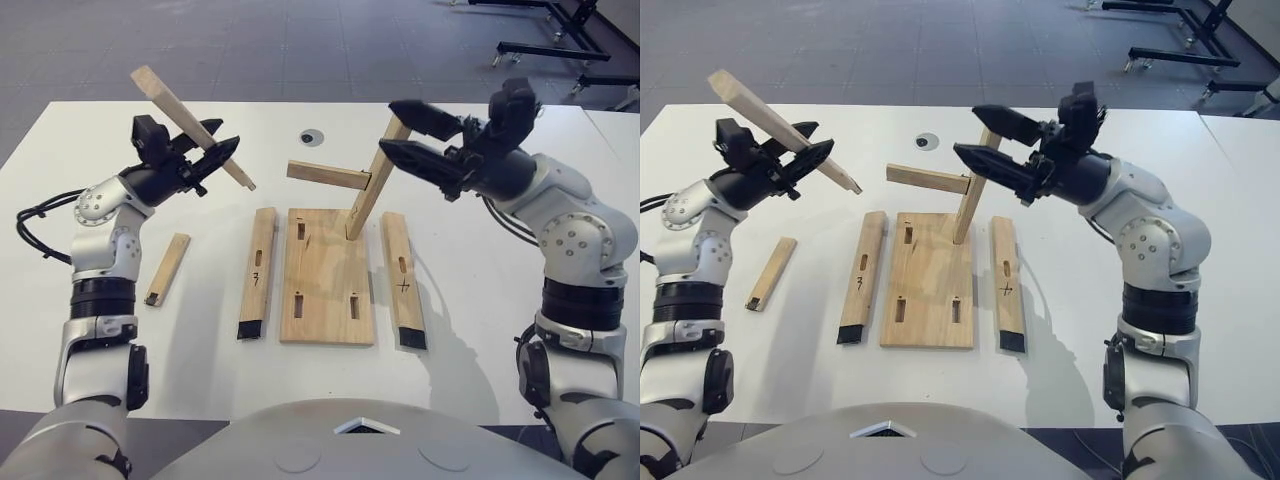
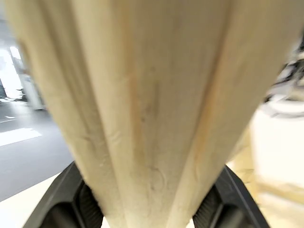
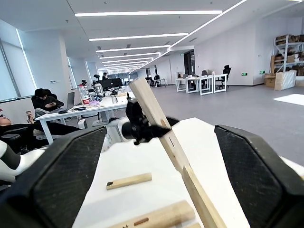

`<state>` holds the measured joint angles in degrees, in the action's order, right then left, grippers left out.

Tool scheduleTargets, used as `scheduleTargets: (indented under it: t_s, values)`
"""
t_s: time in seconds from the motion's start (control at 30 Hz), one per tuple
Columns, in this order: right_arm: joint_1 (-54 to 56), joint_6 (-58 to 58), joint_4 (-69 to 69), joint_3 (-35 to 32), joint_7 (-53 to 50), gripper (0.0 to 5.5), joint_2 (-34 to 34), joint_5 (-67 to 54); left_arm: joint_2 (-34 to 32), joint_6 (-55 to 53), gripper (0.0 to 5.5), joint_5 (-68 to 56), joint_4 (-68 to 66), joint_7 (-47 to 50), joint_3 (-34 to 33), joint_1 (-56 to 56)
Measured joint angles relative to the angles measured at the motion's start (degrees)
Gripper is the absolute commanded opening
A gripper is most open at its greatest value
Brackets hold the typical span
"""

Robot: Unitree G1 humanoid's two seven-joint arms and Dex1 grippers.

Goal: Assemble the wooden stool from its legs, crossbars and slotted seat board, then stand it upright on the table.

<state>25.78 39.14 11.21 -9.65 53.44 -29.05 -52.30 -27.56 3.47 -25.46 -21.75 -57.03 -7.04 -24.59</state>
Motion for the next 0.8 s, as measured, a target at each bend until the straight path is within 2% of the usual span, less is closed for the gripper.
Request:
scheduleTargets:
  t_s: [0.13, 0.27, 0.4, 0.67, 0.8]
  values:
    - [3.88, 0.78, -3.59, -0.53, -0.02, 4.18, -0.49, -0.57, 2.91, 5.64, 2.02, 1.83, -7.29, -1.48, 0.56, -2.56]
    - [8.66, 1.13, -8.87, -1.20, -0.07, 4.18, -1.33, -0.36, 5.67, 7.34, 2.02, 1.21, -8.93, -1.40, -0.23, -4.27]
    - [11.33, 1.99, -11.19, 0.23, 0.48, 4.18, -1.67, 0.97, 6.39, 7.03, 2.02, -4.65, -9.15, -8.24, -2.98, -5.10]
    - [13.26, 3.33, -13.21, 3.12, 3.44, 4.18, -2.39, 3.69, 5.84, 6.31, 2.02, -4.76, -13.57, -20.95, -1.73, -5.15]
    - [13.90, 3.34, -13.81, 4.30, 5.35, 4.18, -2.56, 5.07, 6.78, 5.31, 2.02, -4.96, -15.25, -23.89, -1.46, -5.31]
